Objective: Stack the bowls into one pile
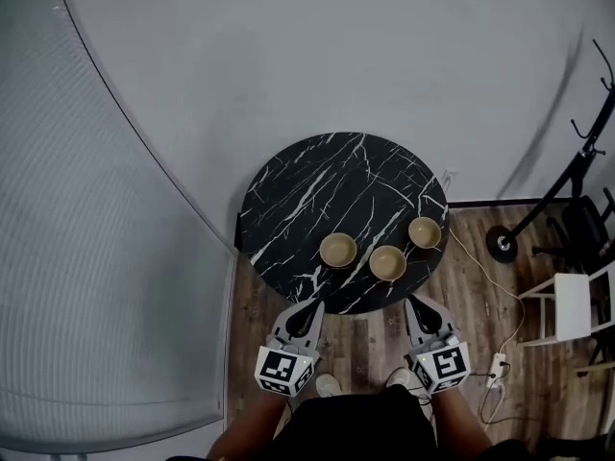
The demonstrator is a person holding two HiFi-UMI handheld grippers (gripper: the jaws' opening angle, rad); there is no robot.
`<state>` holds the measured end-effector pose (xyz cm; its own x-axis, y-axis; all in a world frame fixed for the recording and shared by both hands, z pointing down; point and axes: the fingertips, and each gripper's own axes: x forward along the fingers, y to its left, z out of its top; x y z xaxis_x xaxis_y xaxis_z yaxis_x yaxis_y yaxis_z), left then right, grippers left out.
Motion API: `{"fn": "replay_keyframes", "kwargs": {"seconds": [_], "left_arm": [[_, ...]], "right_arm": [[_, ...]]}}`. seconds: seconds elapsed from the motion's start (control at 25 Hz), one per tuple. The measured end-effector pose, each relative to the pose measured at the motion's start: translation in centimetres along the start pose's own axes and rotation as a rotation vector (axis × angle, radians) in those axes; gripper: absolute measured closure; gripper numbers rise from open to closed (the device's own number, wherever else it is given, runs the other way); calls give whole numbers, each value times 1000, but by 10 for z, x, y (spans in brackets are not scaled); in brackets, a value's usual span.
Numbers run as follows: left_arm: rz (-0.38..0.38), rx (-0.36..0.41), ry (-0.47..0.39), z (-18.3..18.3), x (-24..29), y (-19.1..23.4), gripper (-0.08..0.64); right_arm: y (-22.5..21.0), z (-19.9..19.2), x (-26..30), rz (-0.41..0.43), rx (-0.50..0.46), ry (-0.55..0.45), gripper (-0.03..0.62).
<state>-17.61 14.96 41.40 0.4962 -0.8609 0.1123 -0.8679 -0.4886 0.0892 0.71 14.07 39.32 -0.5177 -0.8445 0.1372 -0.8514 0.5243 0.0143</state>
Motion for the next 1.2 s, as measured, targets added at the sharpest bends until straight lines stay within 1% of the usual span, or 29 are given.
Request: {"fn": "replay_keyframes", "kwargs": {"seconds": [0.08,0.16,0.28,0.4,0.44,0.48,0.56,0.6,0.76,0.88,1.2], "left_arm": [[-10,-3,1,-1,-3,7,548],[-19,-21,6,-4,-4,11,548],[-28,-57,13,-8,-2,13,548],[-25,-67,19,-13,6,17,548],[-25,-67,17,-13,10,19,548],[-24,-67,14,-11,14,21,547],[-20,-67,5,-5,24,24,548],[-17,-66,1,-1,31,25,547],[-19,-50,-8,11,60,28,548],[-27,-35,-3,16,83,28,548],[-21,-13,15,26,145,28,547]], "right_arm": [[5,0,1,-12,-37,-19,581],[10,-1,2,-10,-53,-13,581],[9,-4,4,-16,-44,40,581],[5,-3,13,-24,-38,95,581],[3,-3,17,-23,-38,99,581],[1,-3,22,-14,-42,89,581],[-3,-4,34,23,-52,30,581],[-7,-3,40,36,-53,11,581],[-31,7,61,23,-49,46,581],[-49,5,73,33,-41,47,581],[-109,6,102,24,-16,53,581]]}}
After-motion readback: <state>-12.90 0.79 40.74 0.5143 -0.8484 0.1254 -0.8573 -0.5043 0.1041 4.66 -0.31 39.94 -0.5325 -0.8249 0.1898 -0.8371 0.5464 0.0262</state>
